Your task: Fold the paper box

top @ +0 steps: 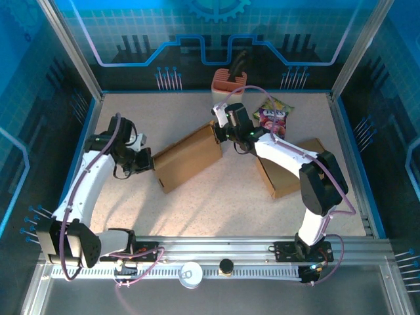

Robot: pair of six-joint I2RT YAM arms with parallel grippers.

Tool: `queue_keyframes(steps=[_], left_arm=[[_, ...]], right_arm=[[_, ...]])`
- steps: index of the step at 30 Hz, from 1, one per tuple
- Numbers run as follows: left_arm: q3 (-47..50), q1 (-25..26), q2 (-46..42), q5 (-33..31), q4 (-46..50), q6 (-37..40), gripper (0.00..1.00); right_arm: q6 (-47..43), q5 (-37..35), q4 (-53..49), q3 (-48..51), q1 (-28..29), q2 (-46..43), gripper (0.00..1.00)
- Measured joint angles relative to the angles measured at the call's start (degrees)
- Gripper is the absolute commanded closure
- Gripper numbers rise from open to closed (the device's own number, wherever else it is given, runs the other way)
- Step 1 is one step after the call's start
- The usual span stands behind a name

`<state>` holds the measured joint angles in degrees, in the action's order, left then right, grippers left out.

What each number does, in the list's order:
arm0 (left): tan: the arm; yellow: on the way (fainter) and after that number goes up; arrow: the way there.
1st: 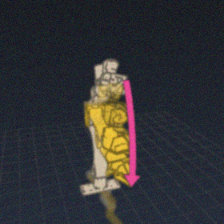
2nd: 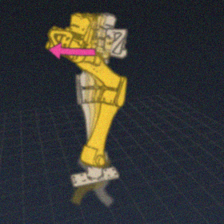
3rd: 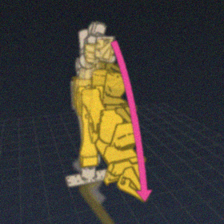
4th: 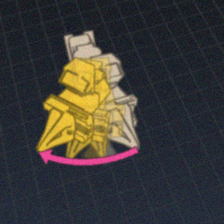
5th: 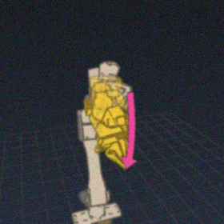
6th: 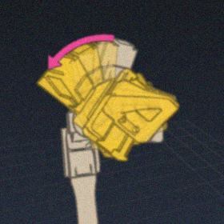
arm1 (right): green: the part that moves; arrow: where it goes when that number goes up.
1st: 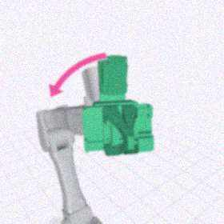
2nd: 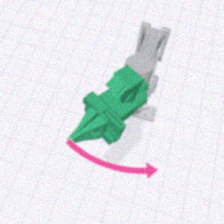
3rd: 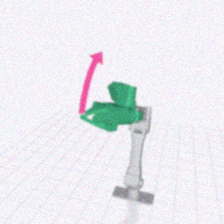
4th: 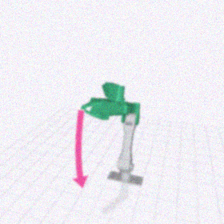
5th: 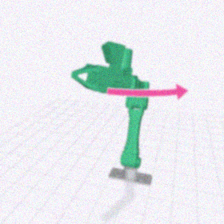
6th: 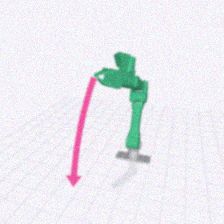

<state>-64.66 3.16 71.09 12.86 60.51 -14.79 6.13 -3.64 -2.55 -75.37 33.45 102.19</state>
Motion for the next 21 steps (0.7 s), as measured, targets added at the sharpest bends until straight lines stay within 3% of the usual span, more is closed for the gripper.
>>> queue_keyframes(steps=[3, 8, 11, 21], left_arm=[[1.0, 1.2, -1.2, -1.3, -1.0, -1.2, 1.0], [2.4, 4.4, -3.4, -5.0, -1.9, -4.0, 1.0], [3.5, 5.9, -5.1, -7.8, -2.7, -6.2, 1.0], [6.7, 9.5, -9.0, -14.4, -4.9, -12.0, 1.0]], right_arm=[[0.8, 0.0, -0.3, 1.0, 0.0, -1.0, 0.9], [3.3, 0.3, -3.0, 1.9, -0.4, -2.9, 0.64], [5.6, 1.2, -4.8, 3.3, -1.0, -4.6, 0.54], [12.2, 7.2, -8.9, 8.2, -2.8, -10.1, 0.35]])
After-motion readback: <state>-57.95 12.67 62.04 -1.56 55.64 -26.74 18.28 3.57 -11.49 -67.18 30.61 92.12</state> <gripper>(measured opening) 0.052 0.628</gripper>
